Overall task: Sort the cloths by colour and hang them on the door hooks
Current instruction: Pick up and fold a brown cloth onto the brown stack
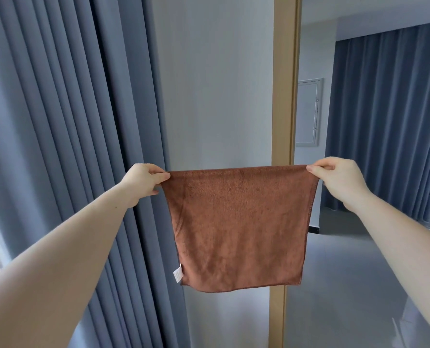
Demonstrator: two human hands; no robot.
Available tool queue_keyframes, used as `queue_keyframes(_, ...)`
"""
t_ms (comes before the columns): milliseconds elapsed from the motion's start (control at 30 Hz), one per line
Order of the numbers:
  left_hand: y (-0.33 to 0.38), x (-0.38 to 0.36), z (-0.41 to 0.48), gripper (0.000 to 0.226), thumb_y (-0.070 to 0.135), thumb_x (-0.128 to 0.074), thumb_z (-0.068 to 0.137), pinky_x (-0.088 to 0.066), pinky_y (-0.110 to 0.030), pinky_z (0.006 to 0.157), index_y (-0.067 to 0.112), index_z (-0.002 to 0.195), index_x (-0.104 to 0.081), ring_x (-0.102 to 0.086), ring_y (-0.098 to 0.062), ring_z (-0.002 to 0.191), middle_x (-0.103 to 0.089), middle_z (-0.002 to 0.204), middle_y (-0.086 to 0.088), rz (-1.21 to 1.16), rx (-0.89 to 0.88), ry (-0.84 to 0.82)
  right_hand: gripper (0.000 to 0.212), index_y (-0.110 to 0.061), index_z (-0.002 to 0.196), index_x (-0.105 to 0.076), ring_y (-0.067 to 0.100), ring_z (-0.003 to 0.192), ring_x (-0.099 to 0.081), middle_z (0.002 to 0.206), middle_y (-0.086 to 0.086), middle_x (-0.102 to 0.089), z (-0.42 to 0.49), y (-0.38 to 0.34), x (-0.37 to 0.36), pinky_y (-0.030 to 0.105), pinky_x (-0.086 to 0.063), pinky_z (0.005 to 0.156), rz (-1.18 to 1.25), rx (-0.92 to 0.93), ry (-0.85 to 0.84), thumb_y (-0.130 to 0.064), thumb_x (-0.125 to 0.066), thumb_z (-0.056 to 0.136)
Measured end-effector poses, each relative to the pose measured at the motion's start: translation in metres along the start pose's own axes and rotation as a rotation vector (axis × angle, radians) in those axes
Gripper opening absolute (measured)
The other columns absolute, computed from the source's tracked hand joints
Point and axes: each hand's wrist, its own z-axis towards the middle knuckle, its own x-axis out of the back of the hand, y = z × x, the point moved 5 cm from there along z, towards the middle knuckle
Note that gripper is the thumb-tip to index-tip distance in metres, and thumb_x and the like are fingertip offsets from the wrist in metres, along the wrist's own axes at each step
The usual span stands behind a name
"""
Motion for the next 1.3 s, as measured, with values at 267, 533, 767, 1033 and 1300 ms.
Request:
queue_keyframes(267,-0.003,-0.022,-0.006,0.023,0.025,-0.058,0.105,-0.058,-0.043,0.094,0.006,0.113,-0.067,-0.073,-0.027,0.101,-0.074,0.113,-0.017,-0.426,0.073,-0.05,0.033,-0.011,0.117,-0.059,0.025,0.099,-0.06,0.107,0.007,-0.063,-0.002,0.006,-0.01,0.037,-0.047,0.089,0.173,-0.111,0.008,-0.04,-0.047,0.107)
queue_keyframes(533,-0.012,-0.033,-0.014,0.023,0.025,-0.073,0.095,-0.062,-0.035,0.079,0.008,0.11,-0.072,-0.072,-0.023,0.1,-0.074,0.109,-0.01,-0.531,0.214,0.052,0.031,-0.011,0.122,-0.063,0.021,0.11,-0.061,0.117,0.003,-0.065,-0.011,0.013,-0.009,0.037,-0.049,0.095,0.196,-0.107,0.066,-0.035,-0.054,0.105)
queue_keyframes(767,-0.006,-0.049,-0.015,0.019,0.0,-0.06,0.1,-0.058,-0.03,0.062,0.007,0.115,-0.067,-0.068,-0.02,0.084,-0.069,0.107,-0.015,-0.617,0.256,-0.072,0.028,-0.007,0.113,-0.065,0.023,0.094,-0.068,0.109,0.012,-0.071,-0.018,0.013,-0.024,0.037,-0.056,0.081,0.42,-0.297,-0.164,-0.032,-0.052,0.107)
queue_keyframes(1033,0.024,-0.068,-0.031,0.034,-0.015,-0.044,0.096,-0.063,-0.029,0.081,0.0,0.107,-0.073,-0.076,-0.022,0.09,-0.075,0.11,-0.02,-0.514,0.152,-0.252,0.019,-0.007,0.119,-0.066,0.021,0.087,-0.065,0.099,0.011,-0.067,-0.025,-0.004,-0.031,0.038,-0.06,0.082,0.499,-0.278,-0.321,-0.015,-0.057,0.104)
queue_keyframes(1300,0.057,-0.079,-0.041,0.027,-0.009,-0.068,0.089,-0.059,-0.021,0.085,0.015,0.092,-0.08,-0.074,-0.015,0.1,-0.078,0.106,-0.002,-0.279,-0.04,-0.204,0.017,-0.002,0.111,-0.072,0.022,0.085,-0.075,0.102,0.016,-0.076,-0.04,-0.026,-0.042,0.036,-0.063,0.08,0.518,-0.265,-0.502,-0.007,-0.059,0.101)
